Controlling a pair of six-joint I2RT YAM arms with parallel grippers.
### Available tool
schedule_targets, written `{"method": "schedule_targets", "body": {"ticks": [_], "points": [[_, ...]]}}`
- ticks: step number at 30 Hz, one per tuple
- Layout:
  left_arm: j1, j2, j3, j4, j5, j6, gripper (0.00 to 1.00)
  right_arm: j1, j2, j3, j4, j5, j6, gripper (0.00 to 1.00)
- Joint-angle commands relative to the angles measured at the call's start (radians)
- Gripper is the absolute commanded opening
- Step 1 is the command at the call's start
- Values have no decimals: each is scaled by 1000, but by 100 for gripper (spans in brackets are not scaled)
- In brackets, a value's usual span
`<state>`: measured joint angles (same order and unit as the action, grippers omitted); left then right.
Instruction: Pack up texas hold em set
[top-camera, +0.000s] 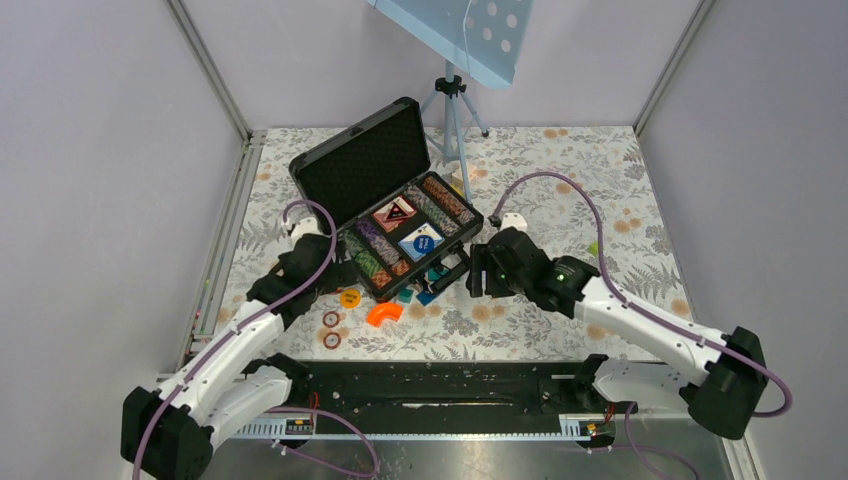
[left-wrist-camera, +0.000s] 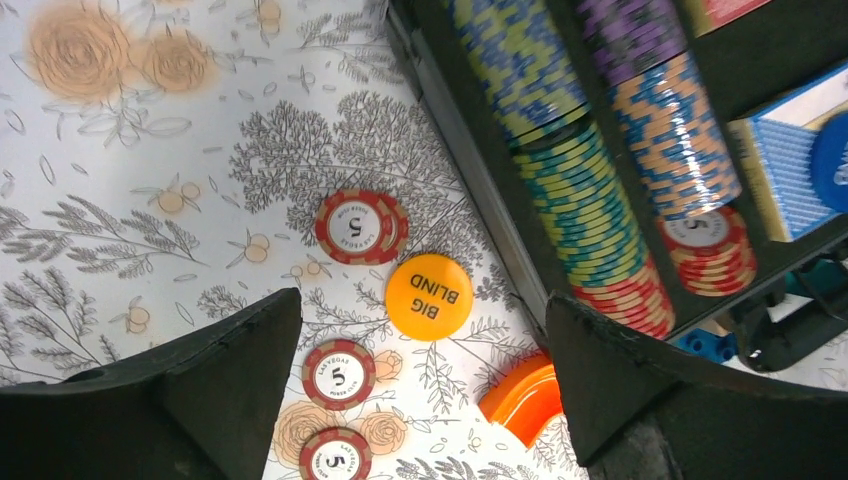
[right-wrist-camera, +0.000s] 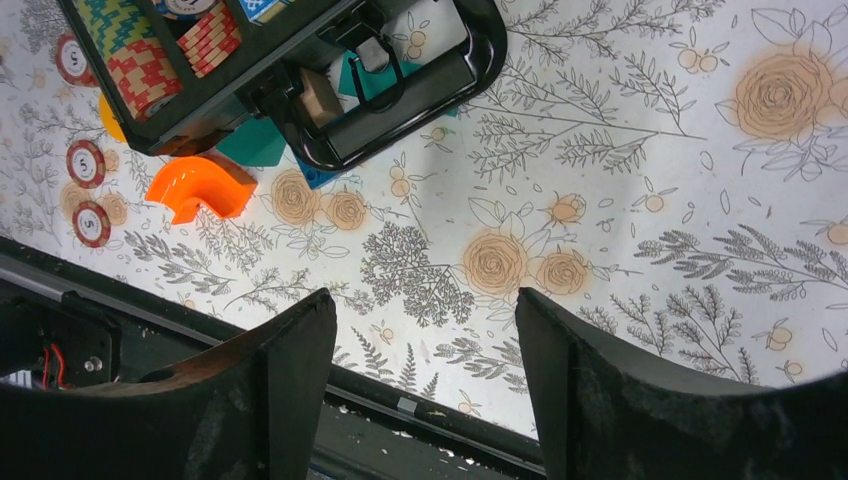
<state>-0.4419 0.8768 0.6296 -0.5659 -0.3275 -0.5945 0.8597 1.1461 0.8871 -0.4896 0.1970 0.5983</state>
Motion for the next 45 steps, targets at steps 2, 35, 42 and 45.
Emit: {"method": "schedule_targets", "body": {"ticks": [2, 35, 42, 45], "points": [[3, 55, -53, 104, -17, -83, 91, 4, -95, -51, 11, 5, 38, 73], [-59, 318, -97, 233, 28, -153, 82, 4, -130, -125, 37, -26, 34, 76], [-85, 360, -77, 232, 12, -156, 77, 4, -140, -132, 36, -27, 35, 76], [-100, 373, -65, 212, -6, -159, 75, 4, -140, -133, 38, -27, 37, 77]]}}
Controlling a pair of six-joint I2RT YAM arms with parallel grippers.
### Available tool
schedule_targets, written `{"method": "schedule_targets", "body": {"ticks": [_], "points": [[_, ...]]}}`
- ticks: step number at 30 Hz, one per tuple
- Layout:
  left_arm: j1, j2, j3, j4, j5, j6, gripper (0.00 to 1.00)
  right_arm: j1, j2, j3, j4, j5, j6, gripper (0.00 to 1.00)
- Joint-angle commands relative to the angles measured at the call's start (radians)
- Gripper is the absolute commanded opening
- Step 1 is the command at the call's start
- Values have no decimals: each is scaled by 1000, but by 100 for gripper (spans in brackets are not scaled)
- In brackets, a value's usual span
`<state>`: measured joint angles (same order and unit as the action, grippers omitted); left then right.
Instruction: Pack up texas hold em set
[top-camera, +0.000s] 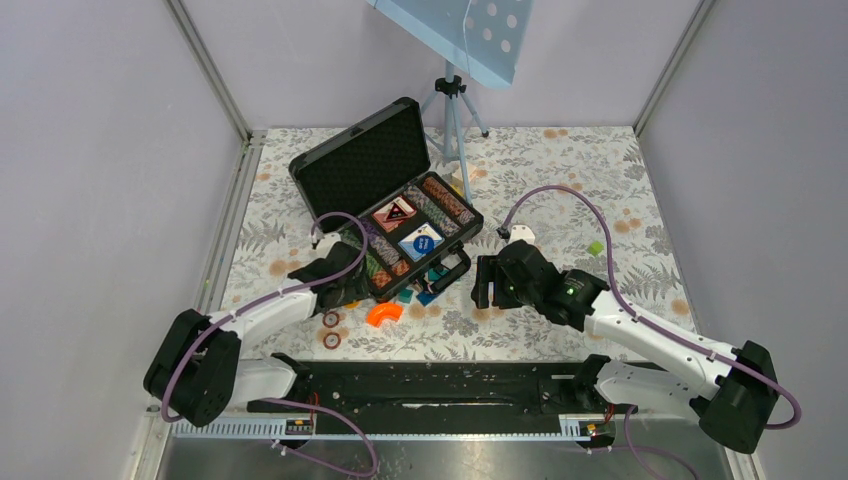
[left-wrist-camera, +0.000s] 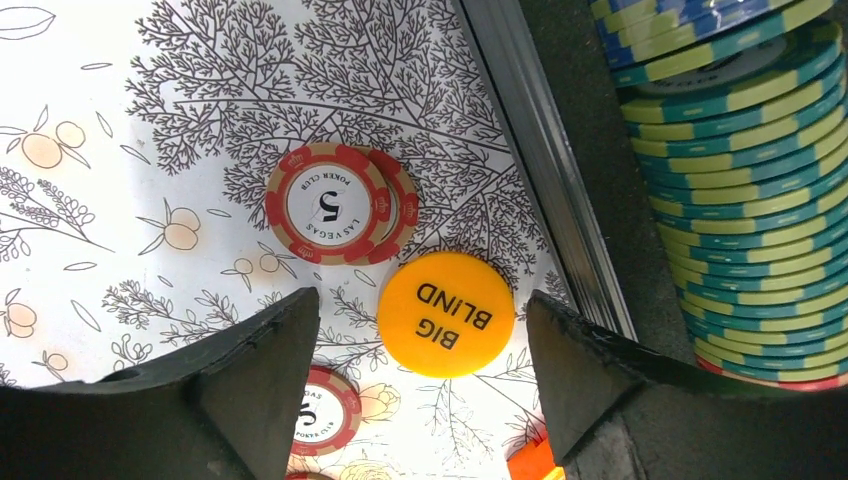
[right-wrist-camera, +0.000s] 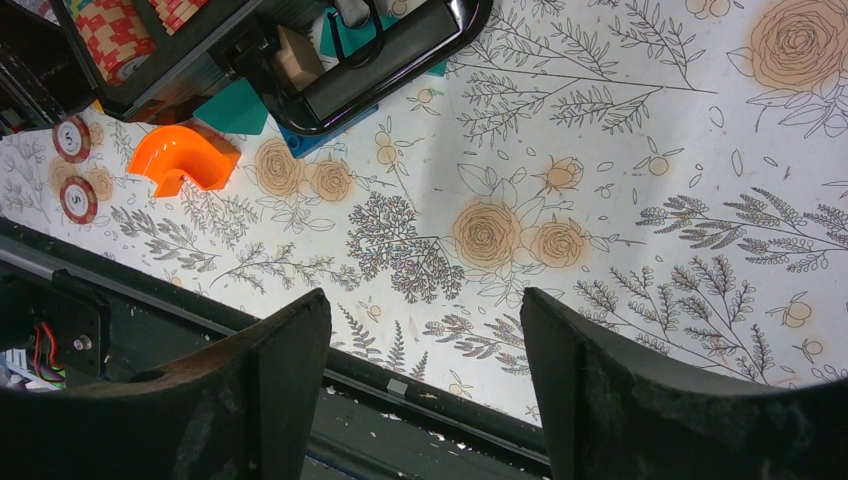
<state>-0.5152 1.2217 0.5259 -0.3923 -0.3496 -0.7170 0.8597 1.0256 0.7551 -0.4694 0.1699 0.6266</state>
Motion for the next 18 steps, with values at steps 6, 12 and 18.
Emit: {"method": "schedule_targets", "body": {"ticks": [6, 12, 18], "points": [[-69, 55, 54, 17, -11, -52, 72, 4, -19, 0, 17, -3, 10, 77], [-87, 76, 63, -7, -31, -73, 68, 4, -23, 0, 17, -3, 7, 77], [-111, 90, 78, -28, -42, -73, 66, 3, -23, -3, 17, -4, 12, 77]]}}
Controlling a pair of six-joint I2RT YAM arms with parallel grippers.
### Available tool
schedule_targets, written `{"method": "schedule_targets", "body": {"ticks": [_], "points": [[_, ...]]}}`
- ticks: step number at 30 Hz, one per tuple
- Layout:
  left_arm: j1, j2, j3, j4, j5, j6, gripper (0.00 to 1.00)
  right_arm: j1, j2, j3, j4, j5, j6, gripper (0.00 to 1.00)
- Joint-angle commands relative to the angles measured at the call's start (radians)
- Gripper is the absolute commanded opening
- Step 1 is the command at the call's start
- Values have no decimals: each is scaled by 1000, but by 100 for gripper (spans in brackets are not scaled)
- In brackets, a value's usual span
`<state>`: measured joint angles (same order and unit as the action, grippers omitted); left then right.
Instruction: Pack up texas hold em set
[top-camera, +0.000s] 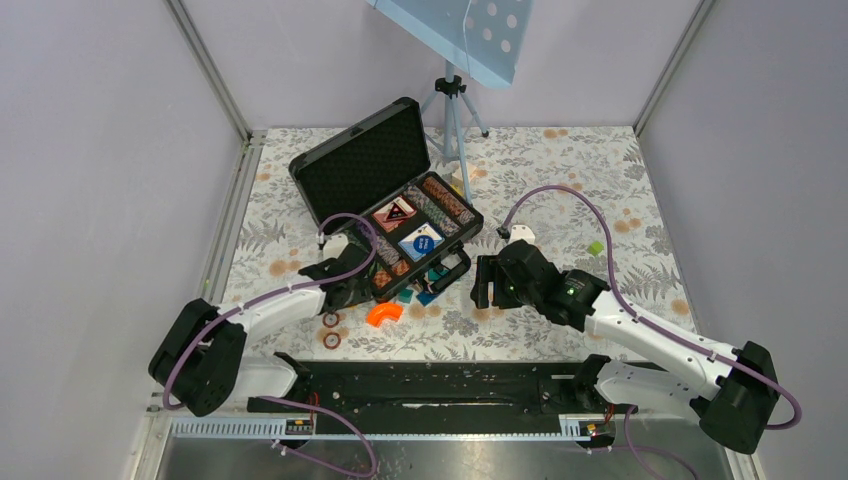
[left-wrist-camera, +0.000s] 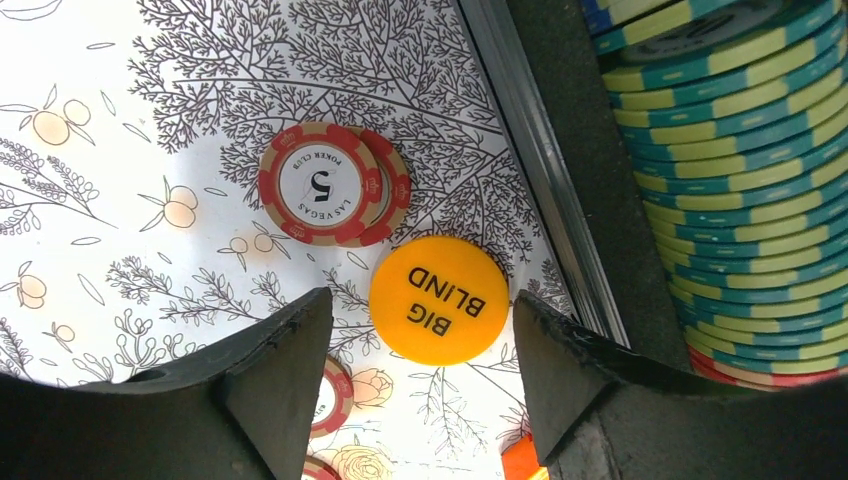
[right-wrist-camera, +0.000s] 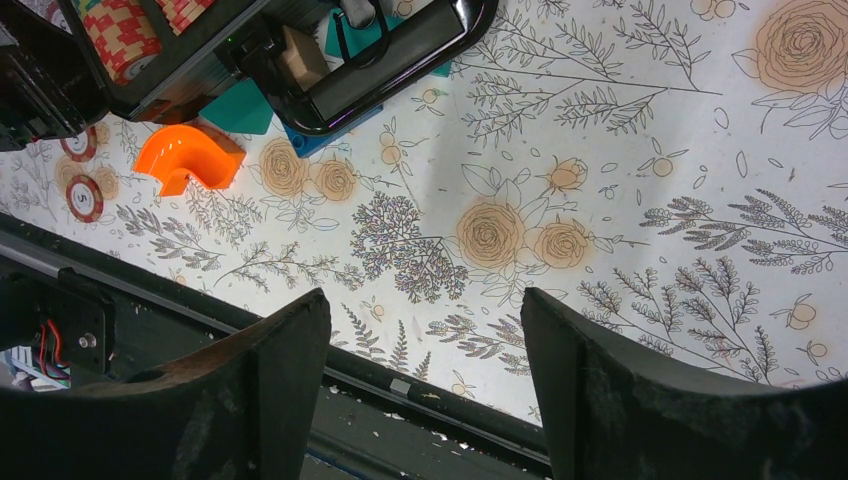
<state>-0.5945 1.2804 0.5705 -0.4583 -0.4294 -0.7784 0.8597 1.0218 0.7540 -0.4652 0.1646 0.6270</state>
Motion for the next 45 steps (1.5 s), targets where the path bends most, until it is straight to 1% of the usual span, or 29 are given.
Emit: {"method": "schedule_targets", "body": {"ticks": [1, 6, 13, 20, 27, 33, 37, 42, 45], "points": [[-35, 35, 33, 36, 37, -13, 66, 4, -20, -1, 13, 1, 13, 77], [-49, 36, 30, 30, 33, -28, 64, 4, -26, -1, 12, 1, 11, 77], [-53, 22, 18, 32, 35, -40, 56, 4, -32, -5, 12, 0, 16, 77], [-52, 22, 11, 41, 40, -45, 54, 4, -39, -7, 11, -3, 17, 77], [-53, 4, 0, 39, 28, -41, 48, 4, -44, -9, 11, -9, 19, 77], [-52, -22, 1, 18, 14, -40, 46, 4, -43, -10, 12, -8, 22, 77], [-53, -44, 1, 8, 8, -39, 46, 4, -39, -8, 13, -8, 23, 77], [-52, -49, 7, 4, -16, -41, 62, 4, -40, -11, 12, -8, 23, 77], [-52, -45, 19, 5, -26, -38, 64, 4, -44, -16, 11, -7, 23, 77]]}}
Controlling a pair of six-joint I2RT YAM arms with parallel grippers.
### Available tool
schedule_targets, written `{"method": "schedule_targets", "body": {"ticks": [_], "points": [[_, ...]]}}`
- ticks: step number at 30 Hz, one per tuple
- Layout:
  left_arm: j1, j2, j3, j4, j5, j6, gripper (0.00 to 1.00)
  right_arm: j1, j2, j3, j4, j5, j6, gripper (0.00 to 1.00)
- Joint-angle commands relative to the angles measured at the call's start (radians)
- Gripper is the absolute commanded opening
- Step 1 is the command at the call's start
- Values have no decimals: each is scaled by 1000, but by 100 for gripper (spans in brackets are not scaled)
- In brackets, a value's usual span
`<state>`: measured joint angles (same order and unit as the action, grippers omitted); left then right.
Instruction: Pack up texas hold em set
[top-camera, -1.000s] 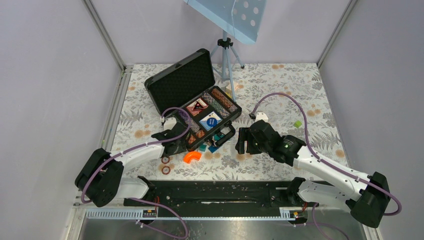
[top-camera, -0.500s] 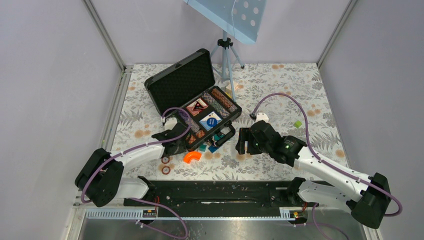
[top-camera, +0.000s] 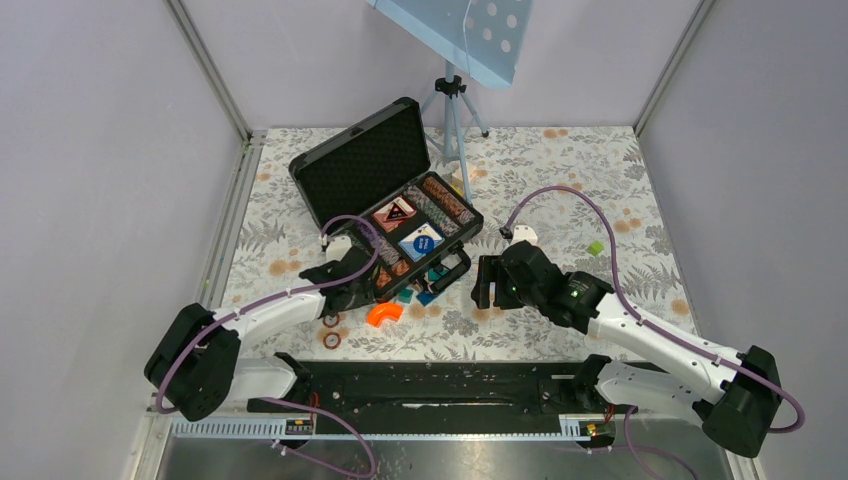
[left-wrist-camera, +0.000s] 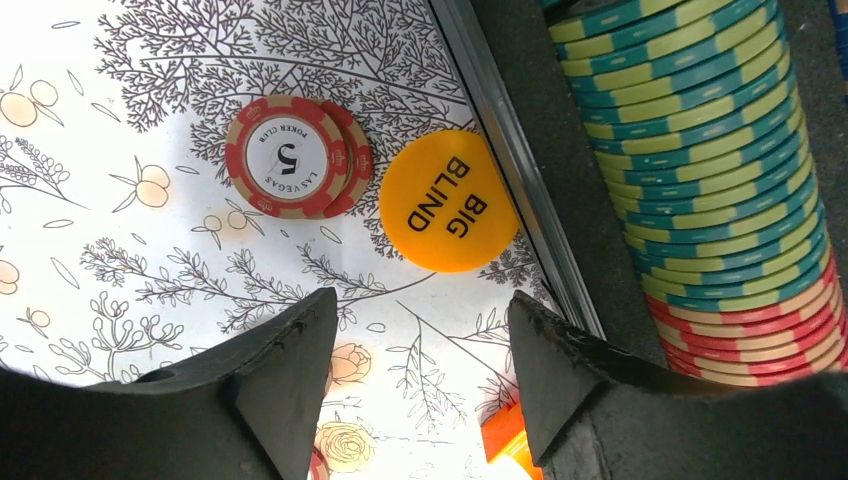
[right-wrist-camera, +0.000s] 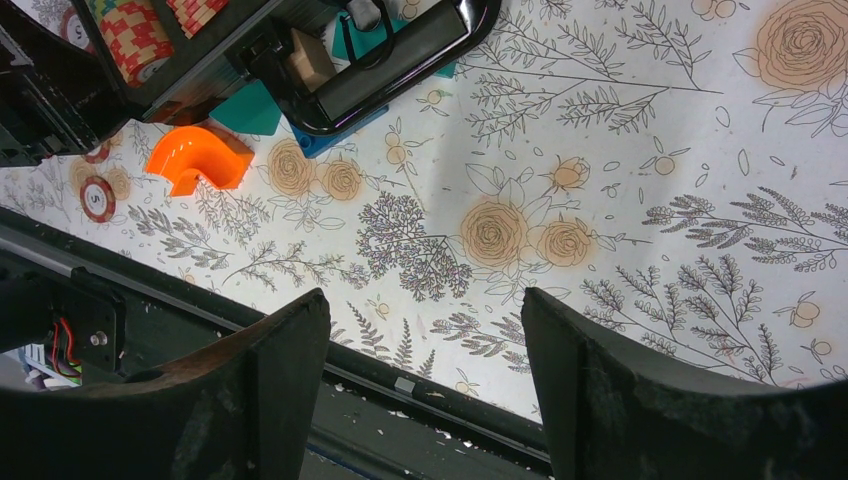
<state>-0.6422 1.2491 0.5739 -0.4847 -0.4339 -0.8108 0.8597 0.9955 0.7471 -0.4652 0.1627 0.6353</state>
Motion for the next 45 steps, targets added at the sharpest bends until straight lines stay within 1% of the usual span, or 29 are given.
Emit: {"method": "schedule_targets", "body": {"ticks": [1, 4, 8, 10, 12, 15, 18, 20, 23, 26, 29, 31, 36, 37, 38, 40, 41, 42, 45], "points": [[-5, -17, 18, 32, -24, -4, 64, 4, -20, -10, 11, -5, 14, 77], [-5, -54, 19, 39, -25, 8, 62, 4, -28, -16, 12, -5, 15, 77], [-5, -167, -8, 67, -32, 50, 63, 4, -31, -24, 11, -2, 18, 77], [-5, -222, -21, 85, -38, 73, 65, 4, -31, -26, 11, -2, 19, 77], [-3, -256, -18, 73, -65, 74, 70, 4, -28, -25, 12, -3, 19, 77], [-4, -261, 8, 7, -114, 50, 78, 4, -24, -23, 14, -4, 20, 77], [-4, -241, 31, -15, -92, 59, 84, 4, -19, -21, 13, -7, 21, 77], [-4, -252, 15, 16, -75, 60, 85, 4, -15, -19, 13, -9, 20, 78], [-4, -301, -30, 63, -87, 39, 86, 4, -20, -22, 12, -9, 23, 78], [-3, -321, -44, 79, -99, 39, 92, 3, -34, -32, 13, -5, 24, 78], [-3, -303, -33, 52, -122, 32, 96, 4, -33, -33, 13, -5, 24, 78], [-4, -296, -28, 41, -122, 24, 97, 4, -27, -33, 13, -7, 27, 78], [-2, -351, -82, 102, -112, 4, 96, 4, -21, -29, 13, -11, 27, 78], [-2, -353, -88, 110, -112, 1, 95, 4, -24, -32, 13, -9, 27, 78], [-2, -350, -90, 115, -111, 0, 88, 5, -28, -33, 12, -8, 27, 78], [1, -334, -90, 114, -120, -8, 68, 5, -33, -37, 12, -8, 27, 78], [3, -322, -86, 104, -129, -22, 60, 4, -35, -40, 12, -10, 27, 78], [5, -313, -82, 89, -141, -38, 56, 4, -36, -42, 12, -9, 29, 78], [16, -290, -74, 56, -158, -86, 58, 4, -37, -44, 11, -13, 31, 78]]}}
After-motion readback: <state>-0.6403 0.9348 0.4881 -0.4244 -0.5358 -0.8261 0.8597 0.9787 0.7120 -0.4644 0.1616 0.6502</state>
